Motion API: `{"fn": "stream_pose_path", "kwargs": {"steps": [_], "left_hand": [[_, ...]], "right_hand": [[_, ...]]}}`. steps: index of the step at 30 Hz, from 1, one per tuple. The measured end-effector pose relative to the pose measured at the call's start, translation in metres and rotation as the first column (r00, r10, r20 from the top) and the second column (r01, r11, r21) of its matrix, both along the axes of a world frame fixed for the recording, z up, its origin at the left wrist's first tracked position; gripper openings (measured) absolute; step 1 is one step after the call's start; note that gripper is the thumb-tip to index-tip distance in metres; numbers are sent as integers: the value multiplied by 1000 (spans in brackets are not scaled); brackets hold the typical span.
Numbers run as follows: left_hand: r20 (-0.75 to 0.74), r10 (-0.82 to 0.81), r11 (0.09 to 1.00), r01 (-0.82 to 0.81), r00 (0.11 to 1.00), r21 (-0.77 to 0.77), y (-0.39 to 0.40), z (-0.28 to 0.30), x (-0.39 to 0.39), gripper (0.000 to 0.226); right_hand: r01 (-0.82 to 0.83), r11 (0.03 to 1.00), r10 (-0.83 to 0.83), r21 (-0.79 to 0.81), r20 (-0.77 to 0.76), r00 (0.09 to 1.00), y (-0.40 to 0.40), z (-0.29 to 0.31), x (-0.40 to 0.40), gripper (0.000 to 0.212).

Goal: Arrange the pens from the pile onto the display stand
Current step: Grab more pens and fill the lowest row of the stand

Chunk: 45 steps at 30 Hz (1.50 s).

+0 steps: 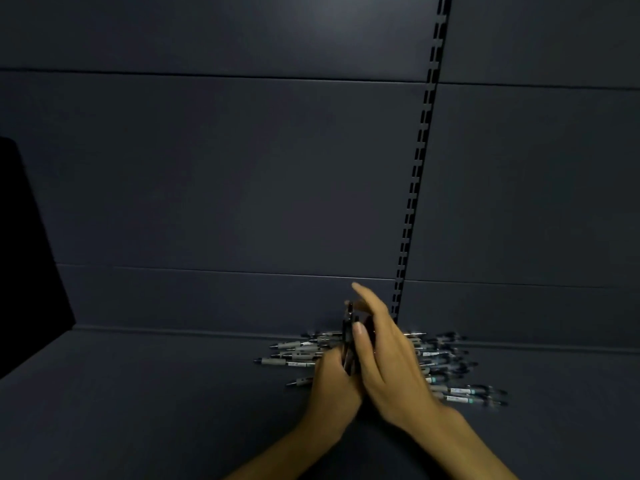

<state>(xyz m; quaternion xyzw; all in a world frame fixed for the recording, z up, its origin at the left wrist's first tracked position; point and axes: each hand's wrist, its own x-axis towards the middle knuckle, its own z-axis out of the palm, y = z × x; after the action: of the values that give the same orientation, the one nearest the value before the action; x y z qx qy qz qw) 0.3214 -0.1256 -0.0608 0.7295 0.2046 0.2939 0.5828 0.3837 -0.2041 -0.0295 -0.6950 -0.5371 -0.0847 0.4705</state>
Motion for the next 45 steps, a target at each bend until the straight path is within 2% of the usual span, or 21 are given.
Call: {"fn": "stream_pose_path", "kwargs": {"steps": [6,10,13,15,17,20,22,25,29,32,36,39,45], "left_hand": [[-46,52,999,-52,998,16,2,-7,8,25],[-35,20,1000,-20,999,-3,2,-7,5,21],[-23,24,999,-23,999,49,2,-9,4,21],[-18,5,1000,-4,1000,2,1,-7,4,18],[-24,-7,997,5,1000,-74,1,-5,2,19],[-44,32,990,-38,999,-135,1,-1,-1,19],[-41,60,991,-65,997,-119,4,3,-4,14],[-134,77,997,-79,988,-13,16,11,-11,16],[-334,174,970,-103,926,220,36,22,-22,13],[-410,232,932,-80,882,355,47,30,-36,19],[-426,268,886,-48,864,461,64,47,-64,25],[-422,246,878,-17,873,478,79,57,-89,28],[-448,196,841,86,873,535,133,67,-161,18]], "right_hand": [[17,1000,-15,-14,169,985,-2,-5,5,35],[19,1000,-16,-22,141,990,-5,-8,4,38],[32,999,-25,-36,179,984,-4,-10,3,39],[42,998,-34,-40,172,984,-5,-12,4,40],[30,998,-26,-47,91,995,-6,-13,4,45],[14,1000,-15,-4,-211,977,-4,-18,3,57],[24,999,-6,43,-384,923,1,-21,5,46],[24,996,23,87,-500,866,7,-26,12,16],[3,999,21,38,-612,791,9,-24,14,16],[-99,995,88,25,-707,702,14,-17,6,16],[-180,982,164,61,-749,642,29,-4,-23,20],[-165,983,171,82,-738,653,43,7,-52,20],[-92,993,118,73,-675,729,91,15,-124,21]]}}
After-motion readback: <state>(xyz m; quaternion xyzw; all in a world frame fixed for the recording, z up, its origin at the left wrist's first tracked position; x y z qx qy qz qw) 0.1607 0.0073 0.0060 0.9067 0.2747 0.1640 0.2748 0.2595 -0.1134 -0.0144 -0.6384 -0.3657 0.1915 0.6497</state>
